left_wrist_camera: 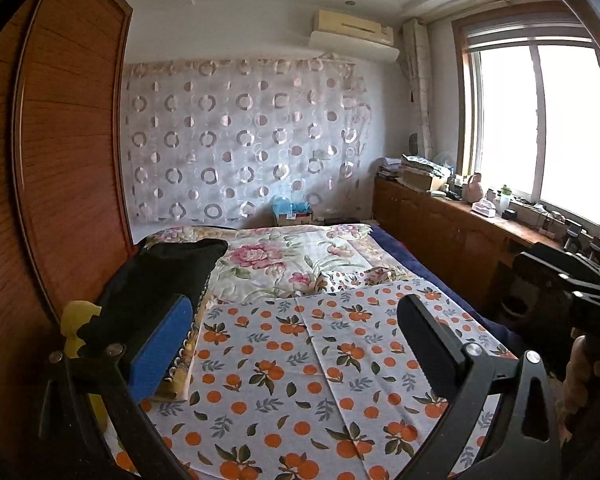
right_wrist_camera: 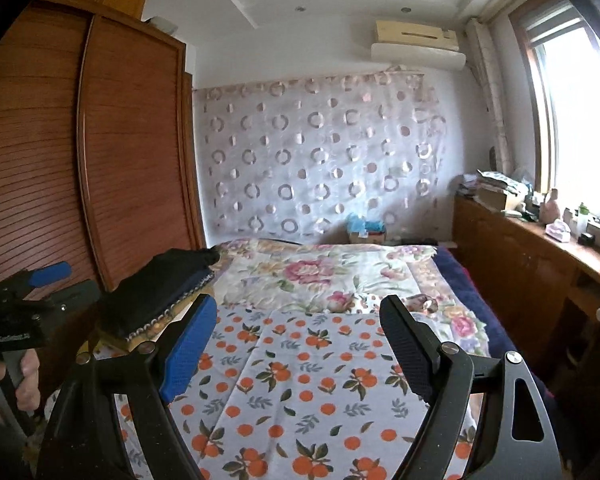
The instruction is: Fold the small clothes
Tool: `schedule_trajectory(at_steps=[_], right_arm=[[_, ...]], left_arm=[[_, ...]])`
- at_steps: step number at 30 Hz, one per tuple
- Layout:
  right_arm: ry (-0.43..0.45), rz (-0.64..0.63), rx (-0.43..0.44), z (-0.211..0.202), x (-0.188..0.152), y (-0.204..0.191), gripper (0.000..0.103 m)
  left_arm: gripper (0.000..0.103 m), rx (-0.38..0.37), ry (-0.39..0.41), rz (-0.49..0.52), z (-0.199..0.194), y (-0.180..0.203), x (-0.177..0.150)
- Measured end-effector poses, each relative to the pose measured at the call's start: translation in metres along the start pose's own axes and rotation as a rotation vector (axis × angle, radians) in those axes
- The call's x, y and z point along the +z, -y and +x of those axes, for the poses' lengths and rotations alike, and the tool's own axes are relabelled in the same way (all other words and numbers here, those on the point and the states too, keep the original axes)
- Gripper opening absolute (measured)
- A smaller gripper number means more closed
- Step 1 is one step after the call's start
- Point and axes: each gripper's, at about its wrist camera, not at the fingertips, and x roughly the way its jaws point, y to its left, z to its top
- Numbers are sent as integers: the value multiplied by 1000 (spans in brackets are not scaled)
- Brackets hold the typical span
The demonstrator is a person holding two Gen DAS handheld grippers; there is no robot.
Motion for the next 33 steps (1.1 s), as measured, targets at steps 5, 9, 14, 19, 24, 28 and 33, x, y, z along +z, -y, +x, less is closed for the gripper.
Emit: schedule_trajectory(at_steps=[5, 9, 14, 19, 24, 28, 33], right_arm=[[-6, 14, 1, 6, -6, -3, 85], [-11, 18, 0, 5, -4, 3, 85], [-14, 18, -7, 16, 3, 17, 85], [-17, 15, -3, 15, 2, 20, 85], [-21, 12, -1, 17, 4, 25, 85], [-22, 12, 0, 17, 5, 27, 85], [-21, 11, 1, 17, 6, 29, 85]], left_arm=[[102, 18, 4, -4, -5, -1, 0], [102, 24, 6, -3, -5, -1, -1], [102, 30, 8, -1, -6, -2, 0], [102, 31, 8, -1, -6, -2, 0], [102, 28, 8, -4, -6, -2, 0], [102, 30, 9, -1, -6, -2, 0], [102, 31, 9, -1, -6, -3, 0]])
